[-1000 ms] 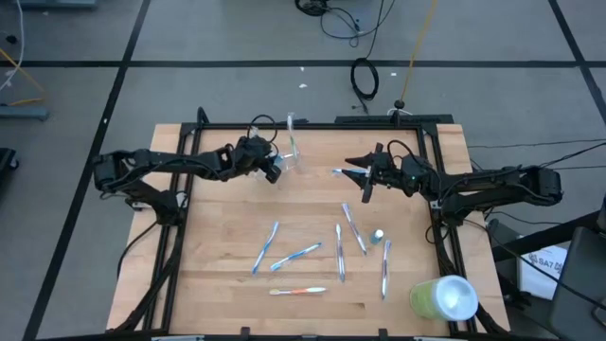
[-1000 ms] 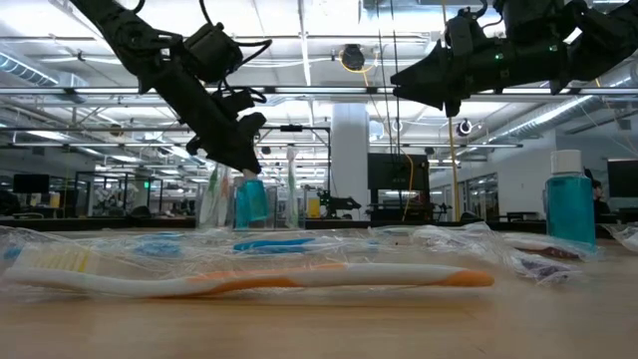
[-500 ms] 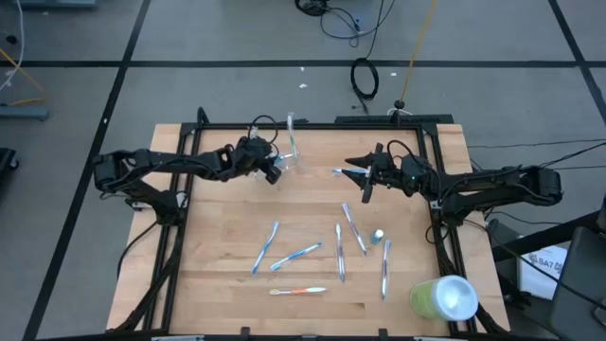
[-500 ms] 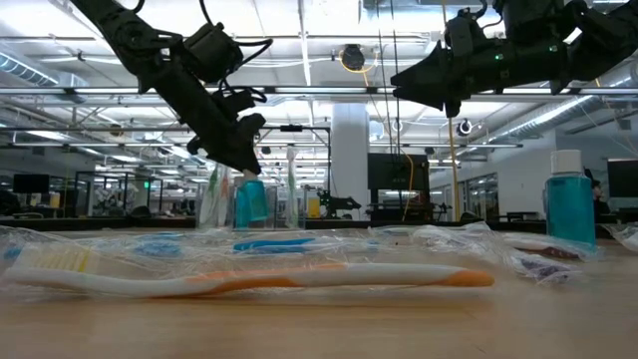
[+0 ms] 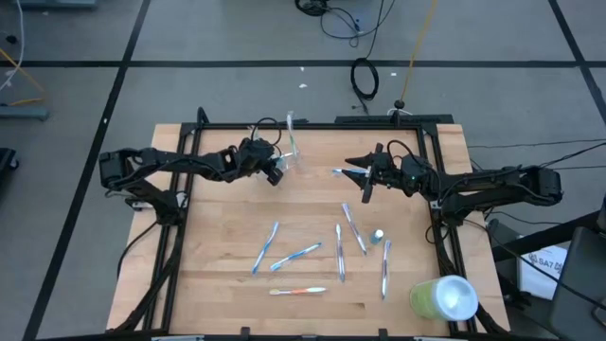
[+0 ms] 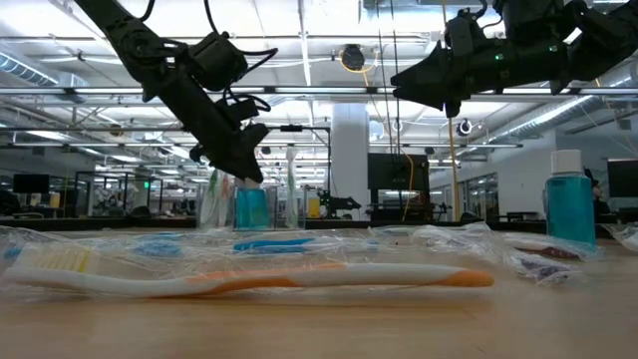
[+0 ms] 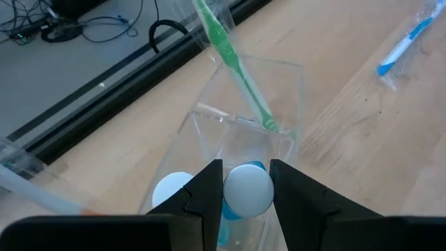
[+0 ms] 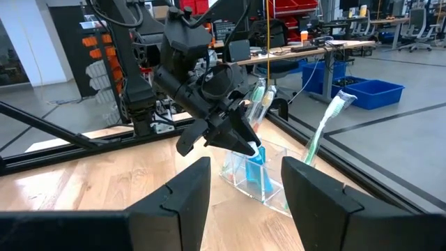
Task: Pick & Place toothbrushing station
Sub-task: Put the left mouthwash into the transparent organizer
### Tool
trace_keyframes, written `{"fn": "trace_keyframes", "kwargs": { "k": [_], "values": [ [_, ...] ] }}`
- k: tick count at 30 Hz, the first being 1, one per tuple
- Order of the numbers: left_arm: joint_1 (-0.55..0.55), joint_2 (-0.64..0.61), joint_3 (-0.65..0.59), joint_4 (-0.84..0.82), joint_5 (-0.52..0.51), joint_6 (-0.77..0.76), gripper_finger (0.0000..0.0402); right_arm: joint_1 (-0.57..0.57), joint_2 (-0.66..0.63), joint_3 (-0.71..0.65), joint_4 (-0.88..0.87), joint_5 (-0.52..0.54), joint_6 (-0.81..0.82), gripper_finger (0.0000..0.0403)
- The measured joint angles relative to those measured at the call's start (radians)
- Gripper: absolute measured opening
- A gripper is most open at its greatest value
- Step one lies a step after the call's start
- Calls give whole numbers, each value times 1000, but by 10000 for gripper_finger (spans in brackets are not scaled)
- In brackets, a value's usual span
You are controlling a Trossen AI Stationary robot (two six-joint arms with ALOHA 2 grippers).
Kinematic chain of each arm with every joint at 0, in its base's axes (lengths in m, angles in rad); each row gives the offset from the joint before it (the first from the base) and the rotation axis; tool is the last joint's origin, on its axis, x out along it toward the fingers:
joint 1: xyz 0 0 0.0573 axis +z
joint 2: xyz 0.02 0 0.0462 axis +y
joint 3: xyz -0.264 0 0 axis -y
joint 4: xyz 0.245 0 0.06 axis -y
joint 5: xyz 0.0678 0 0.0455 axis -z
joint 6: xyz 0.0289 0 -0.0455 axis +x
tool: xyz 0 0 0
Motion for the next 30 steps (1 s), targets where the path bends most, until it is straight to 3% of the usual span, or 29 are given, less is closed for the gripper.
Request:
{"fn": "trace_keyframes", "kwargs": {
  "k": [8,15,19,30],
  "values": [
    [4,0,-1,3,-1,17,123,0,0,0,0,0,0,169],
    [4,0,-1,7,-8,30,171,0,0,0,0,0,0,169],
    [3,0,-1,8,-63,49,191,0,0,0,0,0,0,169],
    [-9,0,-1,51,-71,80,195,0,0,0,0,0,0,169]
  ]
}}
